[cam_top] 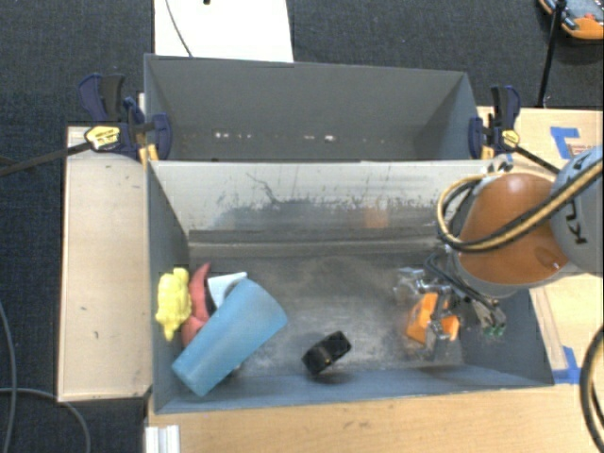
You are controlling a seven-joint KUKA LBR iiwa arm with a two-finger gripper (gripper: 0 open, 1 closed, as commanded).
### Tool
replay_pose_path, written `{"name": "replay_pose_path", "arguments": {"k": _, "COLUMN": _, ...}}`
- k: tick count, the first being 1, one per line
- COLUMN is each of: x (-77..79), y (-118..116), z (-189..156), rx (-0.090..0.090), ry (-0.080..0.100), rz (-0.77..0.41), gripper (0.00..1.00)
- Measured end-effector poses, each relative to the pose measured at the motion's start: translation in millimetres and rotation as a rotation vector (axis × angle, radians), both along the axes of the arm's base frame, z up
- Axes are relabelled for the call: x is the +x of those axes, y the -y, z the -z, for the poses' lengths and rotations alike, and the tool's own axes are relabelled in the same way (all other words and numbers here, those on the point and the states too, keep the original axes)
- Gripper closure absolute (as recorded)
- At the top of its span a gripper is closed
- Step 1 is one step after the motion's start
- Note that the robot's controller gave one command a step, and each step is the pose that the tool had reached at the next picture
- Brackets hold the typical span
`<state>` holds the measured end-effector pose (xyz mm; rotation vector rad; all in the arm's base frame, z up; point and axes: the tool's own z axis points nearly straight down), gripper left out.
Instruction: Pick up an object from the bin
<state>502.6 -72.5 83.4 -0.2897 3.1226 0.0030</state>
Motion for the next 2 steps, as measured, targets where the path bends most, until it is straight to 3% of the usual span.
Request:
{"name": "replay_pose_path", "arguments": {"k": 1, "x": -9.6, "y": 49.8, "z": -2.9, "rx": -0.003, "ry": -0.001, "rz": 0.012, "gripper": 1.0}}
{"name": "replay_pose_path", "arguments": {"k": 2, "x": -9.6, "y": 49.8, "z": -2.9, "rx": -0.003, "ry": -0.001, "rz": 0.013, "gripper": 1.0}}
